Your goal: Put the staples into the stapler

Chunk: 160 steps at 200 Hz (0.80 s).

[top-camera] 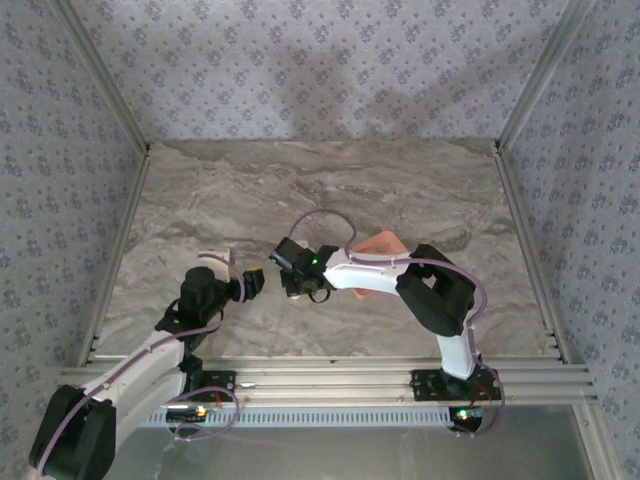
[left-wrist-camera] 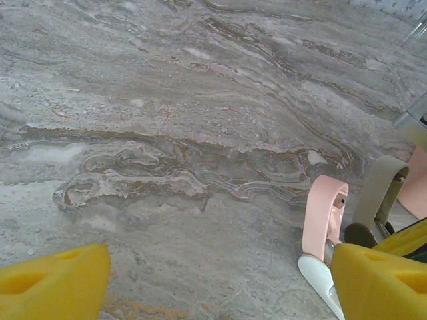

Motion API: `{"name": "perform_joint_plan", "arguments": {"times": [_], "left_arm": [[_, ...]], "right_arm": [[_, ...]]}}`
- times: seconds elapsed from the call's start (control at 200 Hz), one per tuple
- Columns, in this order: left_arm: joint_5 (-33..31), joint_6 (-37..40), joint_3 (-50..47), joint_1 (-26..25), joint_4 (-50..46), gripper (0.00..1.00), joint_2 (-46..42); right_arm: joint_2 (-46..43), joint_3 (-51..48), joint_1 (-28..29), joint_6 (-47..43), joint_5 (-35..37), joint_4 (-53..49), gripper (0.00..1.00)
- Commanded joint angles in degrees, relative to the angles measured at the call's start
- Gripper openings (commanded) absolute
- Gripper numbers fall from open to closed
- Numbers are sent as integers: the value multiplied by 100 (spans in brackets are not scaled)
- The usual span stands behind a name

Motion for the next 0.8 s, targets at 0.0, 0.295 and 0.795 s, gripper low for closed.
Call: {"name": "perform_joint_plan", "arguments": {"times": [0.0,0.295,0.795], "left_arm": [[90,70,-98,49,122,86,-122],[91,77,-100,50,133,86,-127],[332,93,177,48,100,86,106]], "right_arm": [[112,-8,-6,88,-8,-194,17],[96,-47,9,135,53,-175,16],[-504,-459,36,-29,401,489,23]]}}
